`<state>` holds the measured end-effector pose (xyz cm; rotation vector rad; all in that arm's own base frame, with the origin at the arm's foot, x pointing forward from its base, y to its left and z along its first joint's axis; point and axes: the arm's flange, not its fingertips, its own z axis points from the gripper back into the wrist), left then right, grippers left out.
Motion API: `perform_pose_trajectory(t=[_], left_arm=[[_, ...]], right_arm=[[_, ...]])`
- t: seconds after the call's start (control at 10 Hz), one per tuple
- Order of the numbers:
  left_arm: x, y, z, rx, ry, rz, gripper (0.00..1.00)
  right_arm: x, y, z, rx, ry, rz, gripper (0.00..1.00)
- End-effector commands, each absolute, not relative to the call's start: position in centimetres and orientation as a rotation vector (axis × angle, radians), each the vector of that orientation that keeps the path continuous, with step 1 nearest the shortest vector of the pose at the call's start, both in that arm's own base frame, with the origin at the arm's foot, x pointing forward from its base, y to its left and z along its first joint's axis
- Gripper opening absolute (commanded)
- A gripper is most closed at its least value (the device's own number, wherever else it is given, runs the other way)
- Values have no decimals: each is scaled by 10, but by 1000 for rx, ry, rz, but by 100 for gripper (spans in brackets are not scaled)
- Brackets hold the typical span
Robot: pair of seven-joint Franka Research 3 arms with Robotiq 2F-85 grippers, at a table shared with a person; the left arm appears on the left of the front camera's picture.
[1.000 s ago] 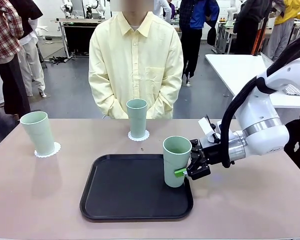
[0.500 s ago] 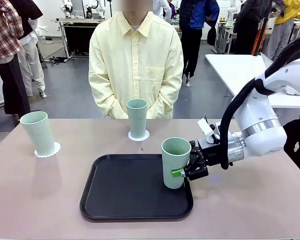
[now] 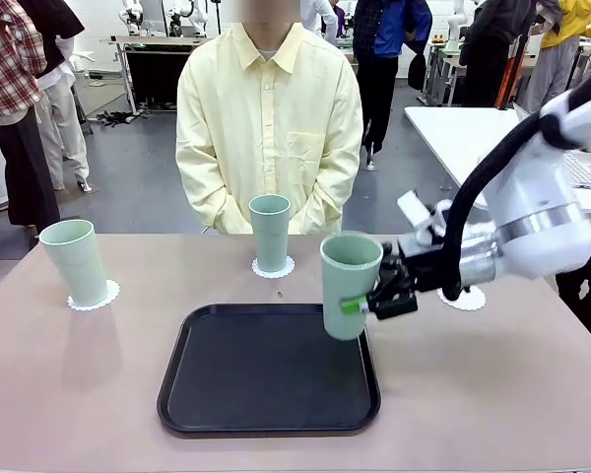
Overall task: Place coasters on the table and set cups on them.
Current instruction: Take one Reusable plastic cup from the Flat Tray and place it on a coaster set by the human.
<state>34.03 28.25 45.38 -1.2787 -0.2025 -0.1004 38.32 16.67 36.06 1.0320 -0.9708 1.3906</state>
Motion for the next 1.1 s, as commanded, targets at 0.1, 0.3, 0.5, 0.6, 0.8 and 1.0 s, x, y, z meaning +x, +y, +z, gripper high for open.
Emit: perform_pose_trajectory(t=[0.1,0.3,0.5,0.6,0.8,1.0], left_arm=[[339,282,455,-1278,-212,-95,100],[339,282,455,-1278,-212,-95,100],[339,282,455,-1278,-212,-95,100],[339,282,455,-1278,-212,-95,100],[339,282,455,-1278,-212,-95,100],[339,282,455,-1278,-212,-95,100]], right_arm=[[365,165,426,1005,-970,1401,0],[366,167,428,994,-931,1388,0],[366,167,437,995,-1001,1403,0],[366,167,437,995,-1001,1403,0],[388,139,443,941,-1019,1330,85],[433,65,452,861,-1044,1172,85]])
